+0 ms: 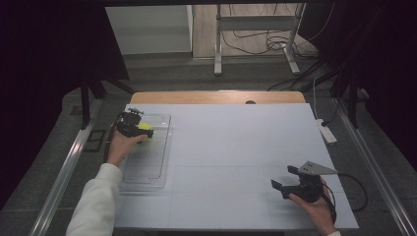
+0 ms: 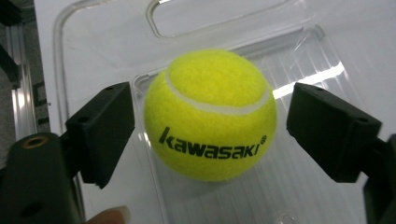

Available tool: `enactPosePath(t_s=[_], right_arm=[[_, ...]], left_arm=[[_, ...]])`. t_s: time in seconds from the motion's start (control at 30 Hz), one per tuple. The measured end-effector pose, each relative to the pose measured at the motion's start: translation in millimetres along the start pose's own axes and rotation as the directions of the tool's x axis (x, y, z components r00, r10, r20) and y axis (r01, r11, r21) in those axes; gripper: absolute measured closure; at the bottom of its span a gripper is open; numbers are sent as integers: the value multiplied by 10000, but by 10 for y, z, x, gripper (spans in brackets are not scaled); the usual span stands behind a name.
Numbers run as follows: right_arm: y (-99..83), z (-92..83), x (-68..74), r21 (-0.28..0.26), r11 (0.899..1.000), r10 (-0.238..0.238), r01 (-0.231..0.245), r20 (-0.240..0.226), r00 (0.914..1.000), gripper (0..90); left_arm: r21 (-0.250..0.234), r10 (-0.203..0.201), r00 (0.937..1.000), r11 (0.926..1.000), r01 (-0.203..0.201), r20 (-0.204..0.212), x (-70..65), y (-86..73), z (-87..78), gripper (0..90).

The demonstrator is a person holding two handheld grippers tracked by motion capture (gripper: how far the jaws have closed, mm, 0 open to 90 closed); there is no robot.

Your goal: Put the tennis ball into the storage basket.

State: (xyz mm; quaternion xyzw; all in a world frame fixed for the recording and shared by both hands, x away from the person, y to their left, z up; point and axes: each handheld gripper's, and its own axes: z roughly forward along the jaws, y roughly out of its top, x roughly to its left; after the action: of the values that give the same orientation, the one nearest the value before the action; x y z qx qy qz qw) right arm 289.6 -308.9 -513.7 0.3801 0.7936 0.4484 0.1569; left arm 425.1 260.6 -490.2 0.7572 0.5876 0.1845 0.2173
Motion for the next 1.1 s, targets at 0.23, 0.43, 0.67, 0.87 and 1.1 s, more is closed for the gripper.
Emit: enactPosePath(t_s=[0.23, 0.43, 0.67, 0.87, 1.1], right_arm=[[0, -3, 0, 6, 10000, 10, -10, 27, 10000, 103], [0, -3, -2, 6, 10000, 10, -10, 37, 10000, 103], [-8, 6, -10, 18, 10000, 70, -71, 13, 10000, 103], [-10, -4, -31, -39, 9999, 123, -123, 8, 9999, 102], [-5, 17, -34, 2, 9999, 124, -124, -18, 9999, 103]], left_arm=[[-914, -141, 9978, 9956, 199, 644, 21, -37, -134, 137], [-1618, -312, 9926, 9856, 500, 1170, 48, -106, -274, 137], [-2083, -54, 9852, 9772, 415, 1714, 15, -192, -373, 144], [-2254, 104, 9810, 9737, 342, 1939, -18, -245, -402, 147], [-2583, 295, 9770, 9657, 267, 2111, -63, -291, -499, 148]])
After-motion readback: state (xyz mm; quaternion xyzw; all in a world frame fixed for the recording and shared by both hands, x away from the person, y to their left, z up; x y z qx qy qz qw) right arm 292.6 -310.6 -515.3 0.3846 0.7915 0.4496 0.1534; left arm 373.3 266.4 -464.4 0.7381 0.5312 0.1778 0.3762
